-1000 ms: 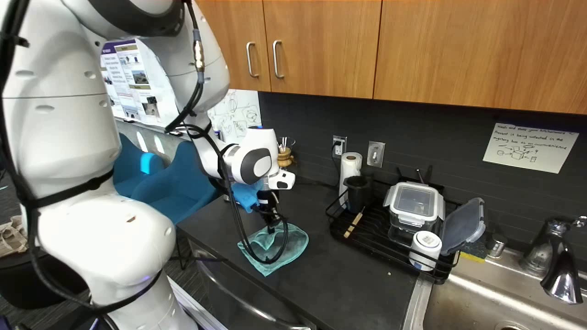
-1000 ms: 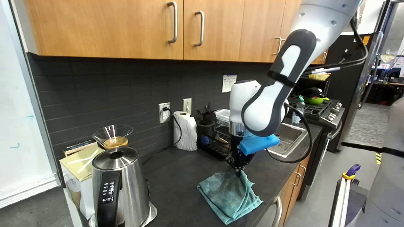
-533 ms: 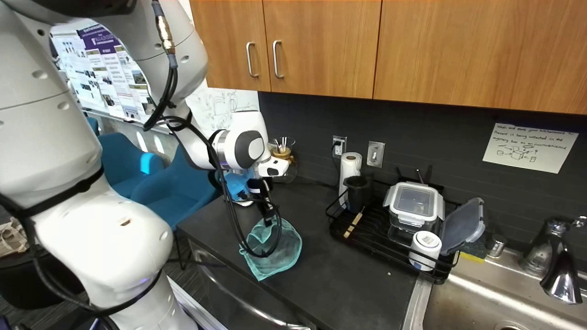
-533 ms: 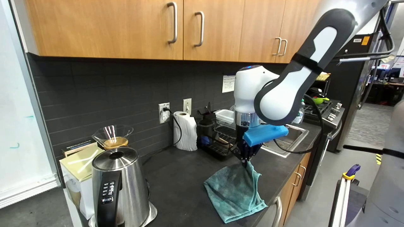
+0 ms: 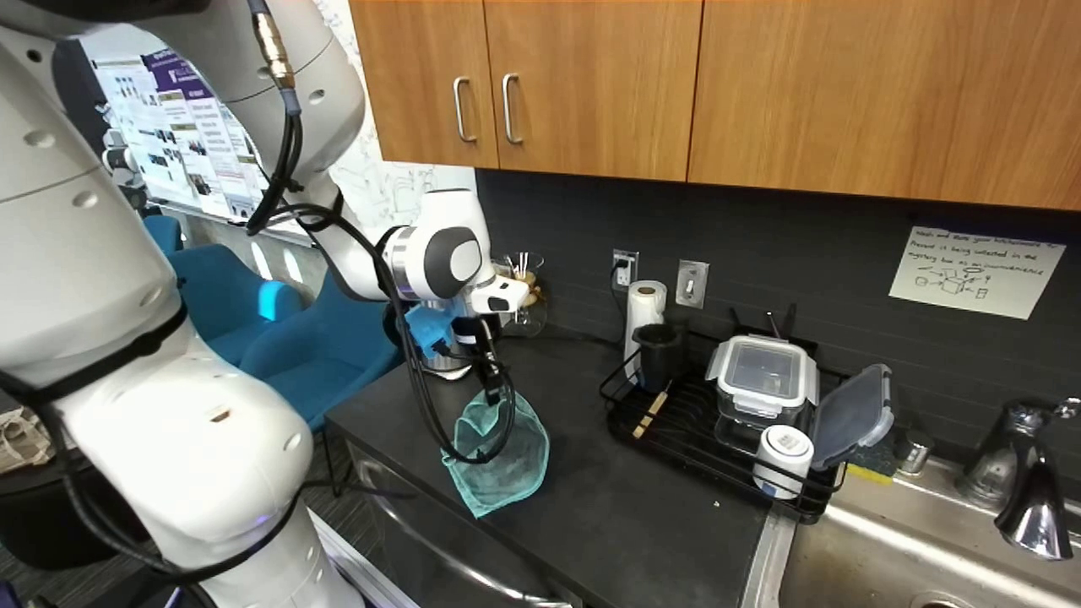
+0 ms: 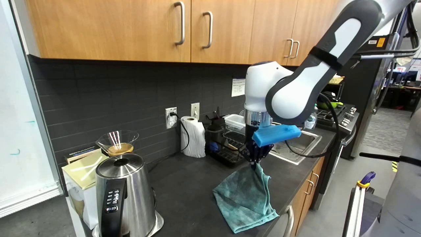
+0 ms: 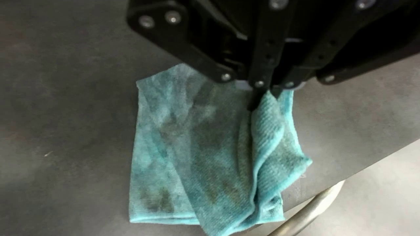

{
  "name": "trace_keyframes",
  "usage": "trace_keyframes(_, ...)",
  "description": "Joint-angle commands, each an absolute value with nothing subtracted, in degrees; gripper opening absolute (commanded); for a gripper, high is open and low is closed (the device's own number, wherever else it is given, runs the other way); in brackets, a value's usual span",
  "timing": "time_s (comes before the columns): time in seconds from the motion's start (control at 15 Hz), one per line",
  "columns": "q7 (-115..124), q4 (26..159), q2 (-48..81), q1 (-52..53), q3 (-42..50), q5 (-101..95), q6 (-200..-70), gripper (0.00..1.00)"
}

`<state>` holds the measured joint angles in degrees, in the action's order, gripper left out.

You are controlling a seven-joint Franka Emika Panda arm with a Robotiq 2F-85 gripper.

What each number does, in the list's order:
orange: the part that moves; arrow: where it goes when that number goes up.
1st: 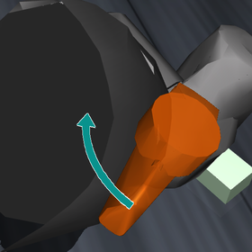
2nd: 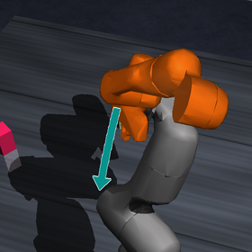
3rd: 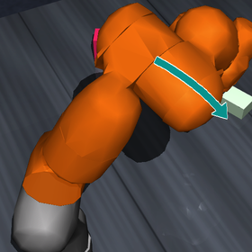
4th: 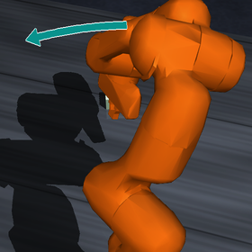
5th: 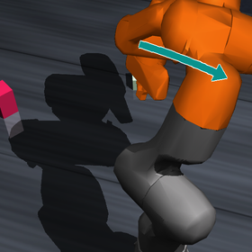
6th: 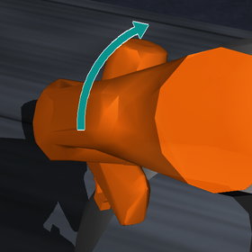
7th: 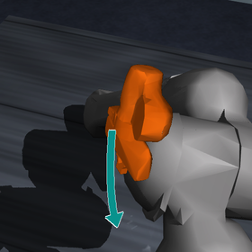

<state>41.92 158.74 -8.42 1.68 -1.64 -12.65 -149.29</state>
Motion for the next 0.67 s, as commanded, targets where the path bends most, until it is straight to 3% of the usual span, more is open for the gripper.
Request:
trace_keyframes(0.0,38.1,161.4,-15.3,0.6,-2.6,-9.1,-151.5,0.01)
trace_keyframes(0.6,60.5,159.6,-19.7,-13.3,-13.7,-48.4,-167.4,0.01)
